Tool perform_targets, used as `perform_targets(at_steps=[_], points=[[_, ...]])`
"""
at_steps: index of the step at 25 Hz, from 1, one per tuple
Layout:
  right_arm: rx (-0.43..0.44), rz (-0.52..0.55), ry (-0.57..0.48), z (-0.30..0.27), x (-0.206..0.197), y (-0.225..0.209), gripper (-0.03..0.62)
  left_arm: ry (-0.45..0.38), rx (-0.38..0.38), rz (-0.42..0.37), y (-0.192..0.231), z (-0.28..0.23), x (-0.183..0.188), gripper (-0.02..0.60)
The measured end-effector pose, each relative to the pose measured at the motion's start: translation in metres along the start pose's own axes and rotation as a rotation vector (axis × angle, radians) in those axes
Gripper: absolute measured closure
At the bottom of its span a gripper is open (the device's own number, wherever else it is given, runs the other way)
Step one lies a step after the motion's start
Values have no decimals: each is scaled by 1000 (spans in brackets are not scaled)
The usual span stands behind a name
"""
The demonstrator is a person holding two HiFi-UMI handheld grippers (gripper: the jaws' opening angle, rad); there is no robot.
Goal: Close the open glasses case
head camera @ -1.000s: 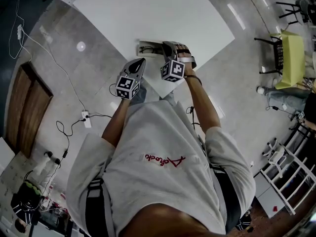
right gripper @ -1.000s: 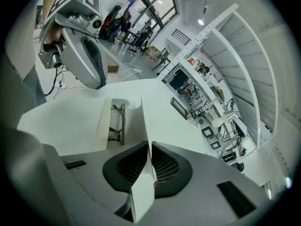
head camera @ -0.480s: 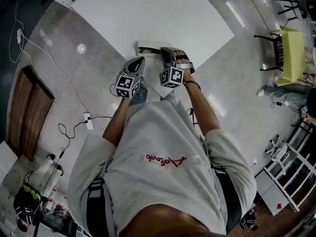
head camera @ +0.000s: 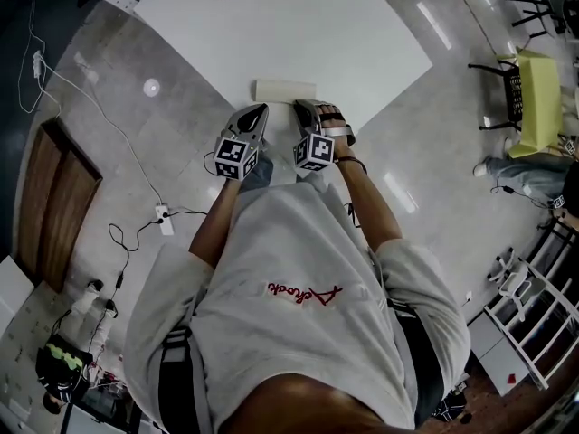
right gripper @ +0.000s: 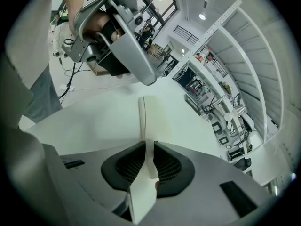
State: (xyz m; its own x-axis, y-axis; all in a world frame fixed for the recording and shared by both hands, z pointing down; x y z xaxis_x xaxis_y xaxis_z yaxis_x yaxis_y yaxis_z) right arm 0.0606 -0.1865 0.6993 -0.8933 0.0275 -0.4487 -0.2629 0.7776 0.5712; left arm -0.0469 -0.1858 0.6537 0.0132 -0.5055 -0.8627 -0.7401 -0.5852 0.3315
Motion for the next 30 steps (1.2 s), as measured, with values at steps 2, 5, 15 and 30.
perform_targets(at_steps=[2,5,15,30], points=[[-1,-11,-1,0,0,1,534,0,2,-2,1,1,1,561],[-1,-14,-2,0,0,0,534,2,2,-6,2,1,2,561],[-29,-79,-17,8,4,-3,589,3,-18,-18,-2,-4,3,561],[-120,-1013,-231,29,10,-77,589,-15,-44,-43,4,-3,15,561]])
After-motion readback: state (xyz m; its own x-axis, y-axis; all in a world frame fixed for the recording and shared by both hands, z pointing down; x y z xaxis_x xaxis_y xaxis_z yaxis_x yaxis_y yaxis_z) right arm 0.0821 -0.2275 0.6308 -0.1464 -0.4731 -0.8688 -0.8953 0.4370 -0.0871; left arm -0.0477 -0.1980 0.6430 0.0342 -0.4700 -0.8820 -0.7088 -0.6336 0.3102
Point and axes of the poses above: the fingertips, and each gripper's own axes: z backward along the fingers, y to its left, x out of its top, the point moved 4 cm from there along z, backward along the fingers, and after that the axes turned 2 degrees about -x, right-handed, at the moved point
